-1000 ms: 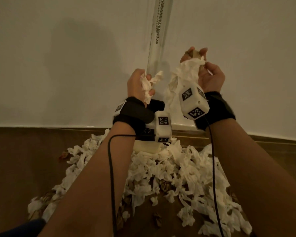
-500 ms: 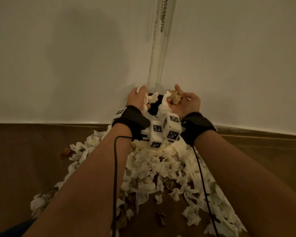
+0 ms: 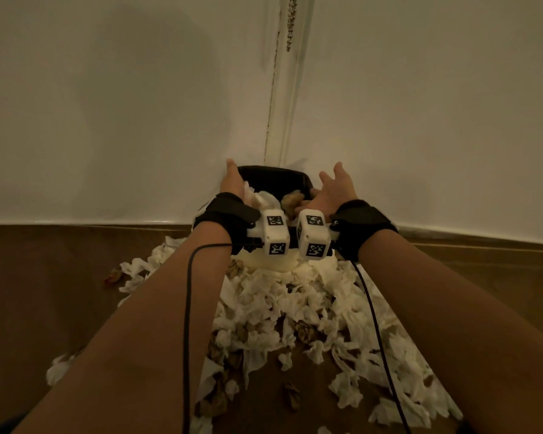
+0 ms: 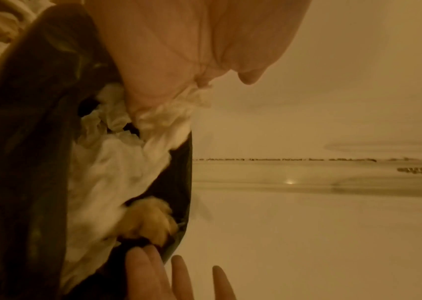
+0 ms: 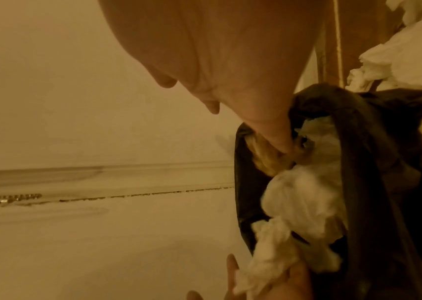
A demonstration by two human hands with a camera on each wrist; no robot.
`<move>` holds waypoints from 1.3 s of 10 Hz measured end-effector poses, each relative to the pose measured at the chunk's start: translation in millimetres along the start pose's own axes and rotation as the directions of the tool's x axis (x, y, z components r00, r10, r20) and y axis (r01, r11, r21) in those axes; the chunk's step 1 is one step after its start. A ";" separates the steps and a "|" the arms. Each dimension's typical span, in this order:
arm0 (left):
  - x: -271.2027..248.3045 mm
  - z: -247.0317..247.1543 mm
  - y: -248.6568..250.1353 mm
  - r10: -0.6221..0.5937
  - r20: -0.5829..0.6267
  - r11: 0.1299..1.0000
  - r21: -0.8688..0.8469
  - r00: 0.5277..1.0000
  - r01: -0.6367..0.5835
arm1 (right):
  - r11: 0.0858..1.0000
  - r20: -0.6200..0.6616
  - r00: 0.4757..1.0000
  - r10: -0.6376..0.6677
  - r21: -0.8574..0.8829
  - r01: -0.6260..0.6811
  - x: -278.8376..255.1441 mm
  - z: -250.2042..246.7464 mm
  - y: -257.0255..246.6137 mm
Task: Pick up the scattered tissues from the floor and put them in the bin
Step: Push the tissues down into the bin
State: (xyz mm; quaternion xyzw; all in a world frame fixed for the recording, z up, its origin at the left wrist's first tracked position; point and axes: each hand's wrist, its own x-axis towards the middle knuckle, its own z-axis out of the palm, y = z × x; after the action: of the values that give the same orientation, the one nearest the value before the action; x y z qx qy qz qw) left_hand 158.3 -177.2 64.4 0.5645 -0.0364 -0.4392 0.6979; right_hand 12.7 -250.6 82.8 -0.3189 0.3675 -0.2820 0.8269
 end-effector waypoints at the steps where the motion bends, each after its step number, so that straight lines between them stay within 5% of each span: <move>1: 4.3 -2.4 1.6 0.003 -0.004 1.000 -0.007 1.000 -0.003 | 1.000 0.005 1.000 0.015 0.005 -0.015 -5.1 -7.0 -4.2; 3: -23.7 -10.1 -2.1 0.243 -0.010 0.966 0.087 0.970 -0.242 | 0.995 -0.058 0.993 -0.100 -0.004 0.100 -27.8 -29.8 -0.6; 4: -44.2 -15.8 -22.2 0.379 -0.031 0.899 0.247 0.925 -0.360 | 0.983 -0.222 0.961 -0.165 -0.112 0.143 -36.7 -52.4 21.8; 6: -83.3 -27.6 -114.7 0.223 0.337 0.688 0.610 0.914 -0.393 | 0.907 -0.352 0.930 -0.107 -0.418 -0.054 -64.3 -119.9 87.7; 8: -113.0 -35.0 -199.6 -0.083 0.480 0.467 0.793 0.873 -0.391 | 0.831 -0.480 0.874 -0.072 -0.513 -0.213 -103.8 -175.9 143.6; 9: -120.7 -40.6 -230.3 -0.171 0.508 0.243 0.852 0.844 -0.463 | 0.746 -0.495 0.865 -0.079 -0.605 -0.277 -117.7 -189.8 164.6; 10: -125.5 -49.3 -253.7 -0.315 0.513 0.000 0.841 0.798 -0.540 | 0.404 -0.392 0.903 -0.175 -0.865 -0.298 -131.7 -203.3 181.6; 11: -132.3 -62.5 -274.9 -0.430 0.528 -0.169 0.750 0.733 -0.639 | -0.060 -0.189 0.976 -0.103 -0.979 -0.196 -139.9 -219.4 196.8; 12: -137.5 -77.7 -288.4 -0.519 0.464 -0.298 0.689 0.718 -0.661 | -0.274 -0.140 0.990 0.017 -0.953 -0.130 -146.4 -235.0 214.2; 13: -142.2 -86.3 -293.0 -0.586 0.393 -0.376 0.643 0.709 -0.667 | -0.269 -0.155 0.982 0.109 -0.955 -0.121 -153.7 -248.1 223.8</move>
State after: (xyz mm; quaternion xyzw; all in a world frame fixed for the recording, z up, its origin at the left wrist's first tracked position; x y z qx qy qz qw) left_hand -49.0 -12.1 -143.6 0.6419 -0.6708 -0.3291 -0.1726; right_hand -218.5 -79.6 -146.5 -0.8108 0.4785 0.1977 0.2730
